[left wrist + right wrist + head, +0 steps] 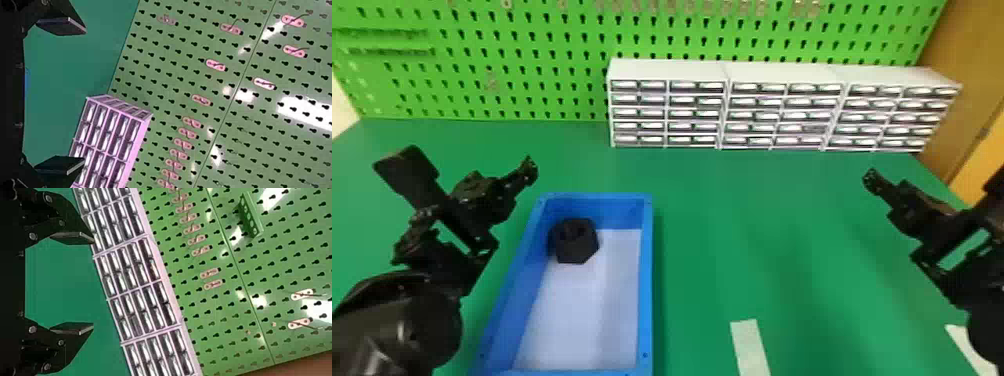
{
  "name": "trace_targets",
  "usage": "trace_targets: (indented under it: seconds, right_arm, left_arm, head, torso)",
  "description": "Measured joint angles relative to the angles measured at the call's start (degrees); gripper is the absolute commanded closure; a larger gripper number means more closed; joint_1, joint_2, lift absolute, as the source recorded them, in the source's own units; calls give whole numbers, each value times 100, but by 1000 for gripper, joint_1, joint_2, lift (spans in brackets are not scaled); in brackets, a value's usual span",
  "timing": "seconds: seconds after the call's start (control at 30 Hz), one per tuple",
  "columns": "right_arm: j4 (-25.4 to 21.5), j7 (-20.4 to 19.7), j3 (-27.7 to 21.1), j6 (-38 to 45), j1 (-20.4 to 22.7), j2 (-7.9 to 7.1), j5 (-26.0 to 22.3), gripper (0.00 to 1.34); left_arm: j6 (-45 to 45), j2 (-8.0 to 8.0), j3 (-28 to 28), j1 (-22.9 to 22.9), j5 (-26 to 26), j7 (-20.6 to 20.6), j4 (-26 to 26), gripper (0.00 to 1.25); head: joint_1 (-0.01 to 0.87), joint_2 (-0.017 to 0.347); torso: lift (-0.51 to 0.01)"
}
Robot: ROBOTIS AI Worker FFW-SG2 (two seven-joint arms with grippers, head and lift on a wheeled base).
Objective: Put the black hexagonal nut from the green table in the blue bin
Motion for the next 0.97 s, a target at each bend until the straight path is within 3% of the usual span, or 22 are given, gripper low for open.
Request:
trace_targets:
  seconds: [0.97]
  right_arm:
    - [0,0,-18,1,-9,-6,0,487]
  left_arm:
    - [2,0,30,5,9,0,-3,119]
  head:
    - [692,9]
  torso:
    - [-97]
